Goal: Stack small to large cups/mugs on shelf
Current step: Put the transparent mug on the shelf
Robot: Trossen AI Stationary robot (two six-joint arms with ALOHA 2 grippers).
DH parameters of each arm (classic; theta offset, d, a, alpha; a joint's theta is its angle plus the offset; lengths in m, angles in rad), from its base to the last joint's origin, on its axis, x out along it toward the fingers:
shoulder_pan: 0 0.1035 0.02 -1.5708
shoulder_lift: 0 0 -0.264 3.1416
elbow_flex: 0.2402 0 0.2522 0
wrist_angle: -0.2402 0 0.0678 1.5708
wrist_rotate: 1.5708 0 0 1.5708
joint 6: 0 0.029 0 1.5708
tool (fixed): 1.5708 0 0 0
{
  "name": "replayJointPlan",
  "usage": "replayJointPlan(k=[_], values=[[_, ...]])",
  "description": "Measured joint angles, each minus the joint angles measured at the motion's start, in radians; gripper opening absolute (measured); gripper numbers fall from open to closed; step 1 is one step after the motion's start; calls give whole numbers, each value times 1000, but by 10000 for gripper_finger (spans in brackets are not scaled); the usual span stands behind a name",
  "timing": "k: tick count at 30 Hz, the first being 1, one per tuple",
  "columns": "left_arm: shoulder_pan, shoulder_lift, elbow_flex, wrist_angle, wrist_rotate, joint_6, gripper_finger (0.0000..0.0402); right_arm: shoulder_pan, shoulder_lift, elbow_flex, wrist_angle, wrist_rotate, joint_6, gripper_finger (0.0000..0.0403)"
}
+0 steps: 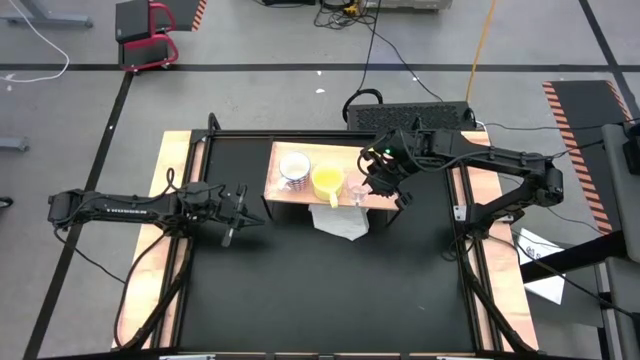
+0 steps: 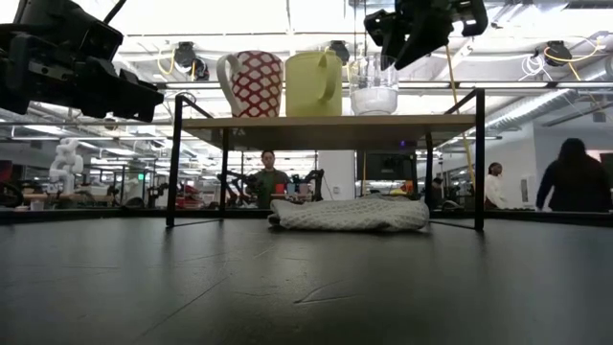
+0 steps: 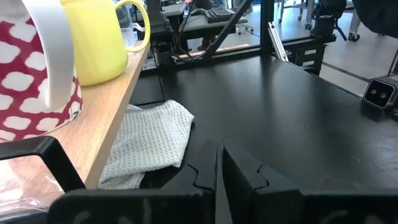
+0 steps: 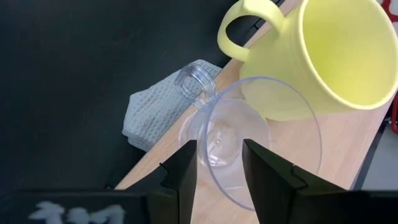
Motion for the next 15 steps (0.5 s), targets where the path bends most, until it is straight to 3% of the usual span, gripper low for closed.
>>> replayJointPlan(k=[15], values=[[0,0,0,-9,0,4,26,0,0,0,12,0,25,82]])
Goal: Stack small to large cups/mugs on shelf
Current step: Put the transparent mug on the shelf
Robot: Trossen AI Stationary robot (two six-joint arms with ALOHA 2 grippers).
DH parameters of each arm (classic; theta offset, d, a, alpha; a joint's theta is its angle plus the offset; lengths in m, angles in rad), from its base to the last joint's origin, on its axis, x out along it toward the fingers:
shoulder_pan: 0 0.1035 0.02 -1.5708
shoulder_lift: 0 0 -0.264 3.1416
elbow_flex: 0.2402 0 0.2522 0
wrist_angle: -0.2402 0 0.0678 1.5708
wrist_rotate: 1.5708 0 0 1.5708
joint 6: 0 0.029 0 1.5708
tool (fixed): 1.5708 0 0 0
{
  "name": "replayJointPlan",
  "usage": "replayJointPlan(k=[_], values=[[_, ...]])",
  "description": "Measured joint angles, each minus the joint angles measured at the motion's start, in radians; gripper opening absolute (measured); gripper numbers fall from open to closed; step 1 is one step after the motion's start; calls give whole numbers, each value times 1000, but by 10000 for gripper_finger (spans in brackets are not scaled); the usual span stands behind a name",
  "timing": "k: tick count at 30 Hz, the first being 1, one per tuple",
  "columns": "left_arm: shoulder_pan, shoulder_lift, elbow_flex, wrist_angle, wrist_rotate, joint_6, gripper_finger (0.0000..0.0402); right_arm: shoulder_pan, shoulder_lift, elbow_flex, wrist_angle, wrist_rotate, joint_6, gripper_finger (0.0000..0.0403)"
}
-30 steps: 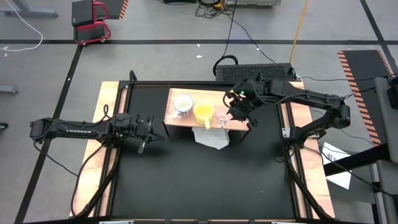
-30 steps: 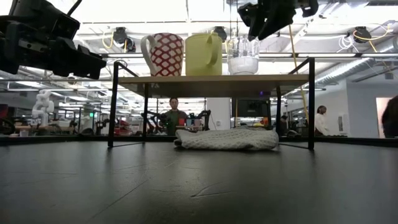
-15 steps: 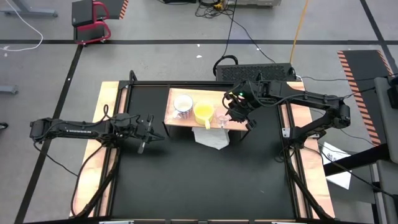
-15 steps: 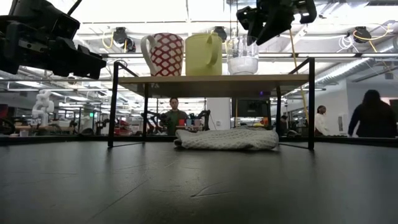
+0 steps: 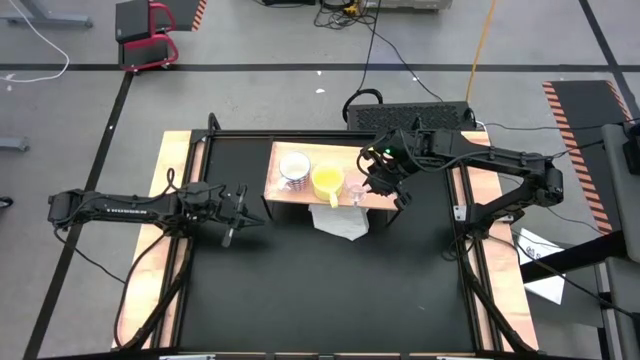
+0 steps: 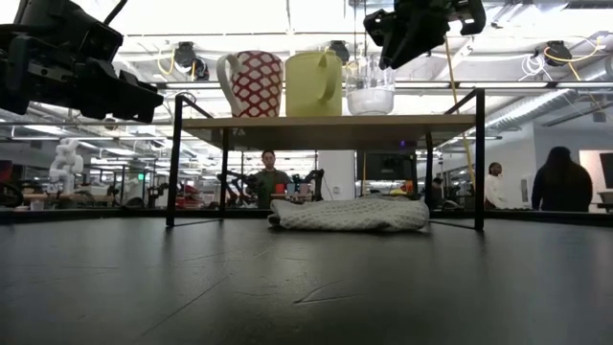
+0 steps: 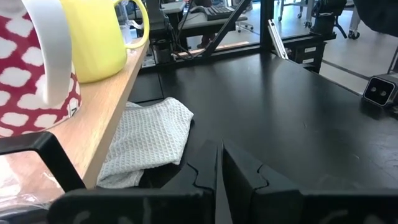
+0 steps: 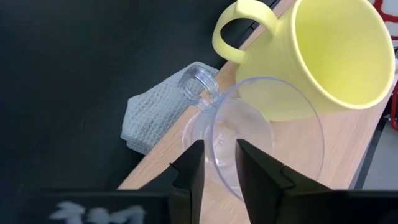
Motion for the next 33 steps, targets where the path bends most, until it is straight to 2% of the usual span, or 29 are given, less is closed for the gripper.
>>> replayJointPlan(k=[11,23,30,33], values=[[0,0,0,0,0,6,26,0,0,0,0,0,0,53],[0,0,0,-7,0,5,26,0,0,0,0,0,0,4],[0,0,0,-7,0,5,26,0,0,0,0,1,-2,3],[0,0,0,-7,0,4,26,1,0,0,-2,52,-6,2]])
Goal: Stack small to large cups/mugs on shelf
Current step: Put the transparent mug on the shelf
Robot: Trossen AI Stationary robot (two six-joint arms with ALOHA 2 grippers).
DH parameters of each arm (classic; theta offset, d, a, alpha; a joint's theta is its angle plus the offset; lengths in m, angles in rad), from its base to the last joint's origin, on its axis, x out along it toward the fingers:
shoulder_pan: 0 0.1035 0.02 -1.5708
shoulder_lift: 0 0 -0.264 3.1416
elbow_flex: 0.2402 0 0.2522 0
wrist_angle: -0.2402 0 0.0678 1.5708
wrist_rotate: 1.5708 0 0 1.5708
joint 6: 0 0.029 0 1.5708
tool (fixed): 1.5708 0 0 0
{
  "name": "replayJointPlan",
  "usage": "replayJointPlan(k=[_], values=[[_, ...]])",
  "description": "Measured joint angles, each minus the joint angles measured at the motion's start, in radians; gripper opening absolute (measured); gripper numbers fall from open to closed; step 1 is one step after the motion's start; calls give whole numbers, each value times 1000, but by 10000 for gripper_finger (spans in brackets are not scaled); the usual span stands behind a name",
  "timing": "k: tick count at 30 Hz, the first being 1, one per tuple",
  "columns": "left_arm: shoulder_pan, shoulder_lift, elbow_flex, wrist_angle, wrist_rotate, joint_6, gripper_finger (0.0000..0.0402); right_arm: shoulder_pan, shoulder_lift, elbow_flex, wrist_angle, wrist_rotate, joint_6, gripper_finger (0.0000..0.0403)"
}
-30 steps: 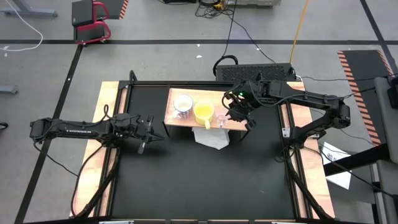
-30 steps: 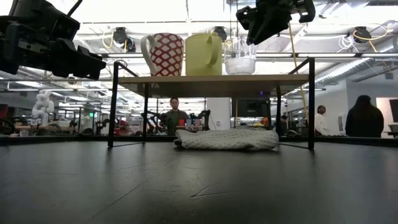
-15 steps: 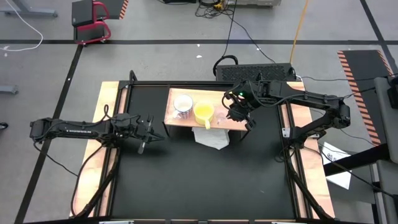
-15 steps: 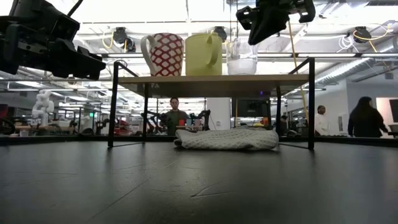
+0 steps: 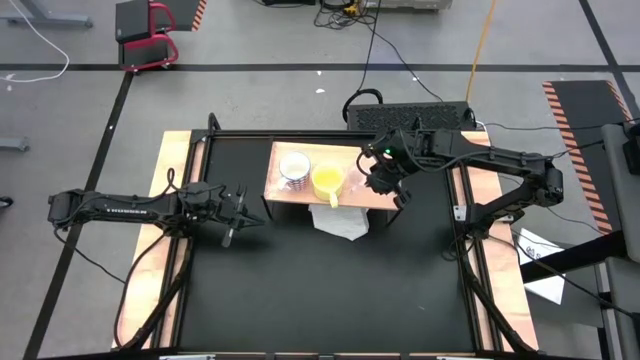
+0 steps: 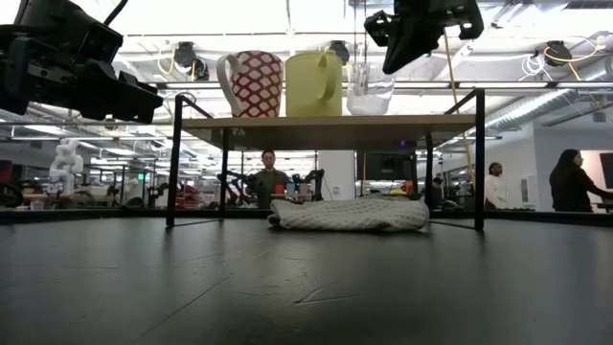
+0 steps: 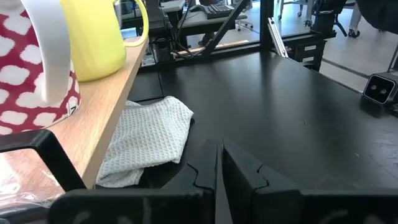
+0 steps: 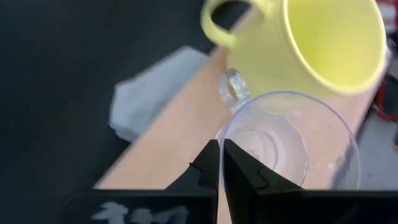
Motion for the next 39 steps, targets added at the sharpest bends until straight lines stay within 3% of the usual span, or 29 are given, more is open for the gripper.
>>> replayJointPlan(k=[4,32,39], values=[[0,0,0,0,0,0,26,-1,0,0,-25,47,-22,1],[0,0,0,3,-1,27,26,4,-52,77,-248,46,69,0],[0,0,0,3,-1,29,26,5,-52,77,-282,-5,86,0]])
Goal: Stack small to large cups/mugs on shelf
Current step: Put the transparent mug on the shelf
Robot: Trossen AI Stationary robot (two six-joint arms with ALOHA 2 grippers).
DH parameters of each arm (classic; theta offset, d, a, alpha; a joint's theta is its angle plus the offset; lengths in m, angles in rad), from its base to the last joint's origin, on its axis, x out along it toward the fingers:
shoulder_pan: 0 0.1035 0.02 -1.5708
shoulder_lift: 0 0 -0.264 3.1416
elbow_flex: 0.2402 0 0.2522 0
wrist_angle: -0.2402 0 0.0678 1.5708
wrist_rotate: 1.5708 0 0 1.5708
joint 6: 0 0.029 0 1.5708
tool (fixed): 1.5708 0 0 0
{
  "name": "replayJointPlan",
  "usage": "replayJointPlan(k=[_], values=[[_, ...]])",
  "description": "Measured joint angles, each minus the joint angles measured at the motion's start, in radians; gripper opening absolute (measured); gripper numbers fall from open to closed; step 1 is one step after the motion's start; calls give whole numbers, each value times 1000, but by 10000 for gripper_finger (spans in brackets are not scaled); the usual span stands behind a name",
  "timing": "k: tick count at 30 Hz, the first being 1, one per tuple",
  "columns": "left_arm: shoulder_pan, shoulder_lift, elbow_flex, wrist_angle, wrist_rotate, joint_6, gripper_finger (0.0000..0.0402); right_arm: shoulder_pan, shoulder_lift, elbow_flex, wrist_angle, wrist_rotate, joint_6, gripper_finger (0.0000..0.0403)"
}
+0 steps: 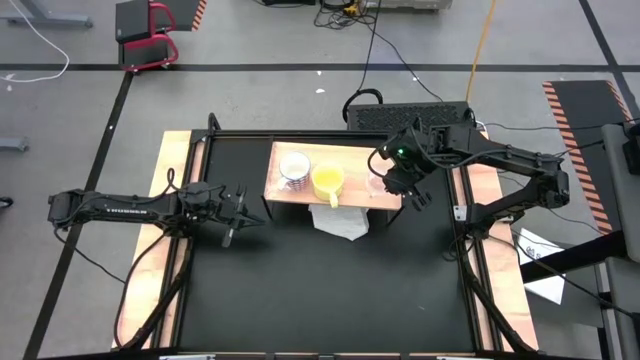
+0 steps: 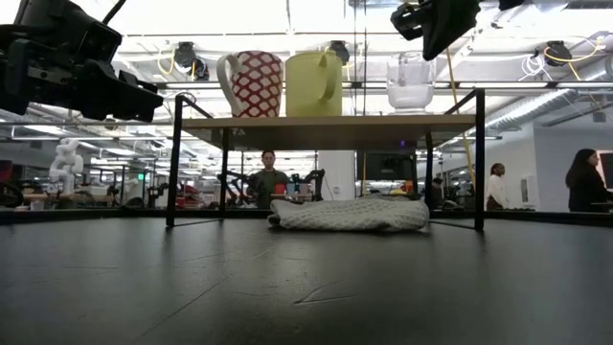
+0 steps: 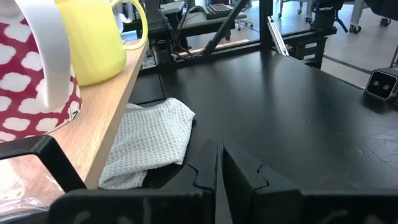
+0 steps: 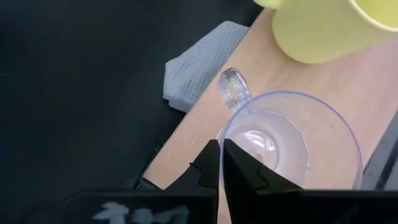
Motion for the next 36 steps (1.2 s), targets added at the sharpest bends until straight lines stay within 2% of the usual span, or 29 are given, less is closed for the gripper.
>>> replayJointPlan(k=[17,36], values=[[0,0,0,-1,-1,8,26,0,0,0,-3,-54,30,0],[0,0,0,-3,0,12,26,7,1,-31,38,-56,78,0]])
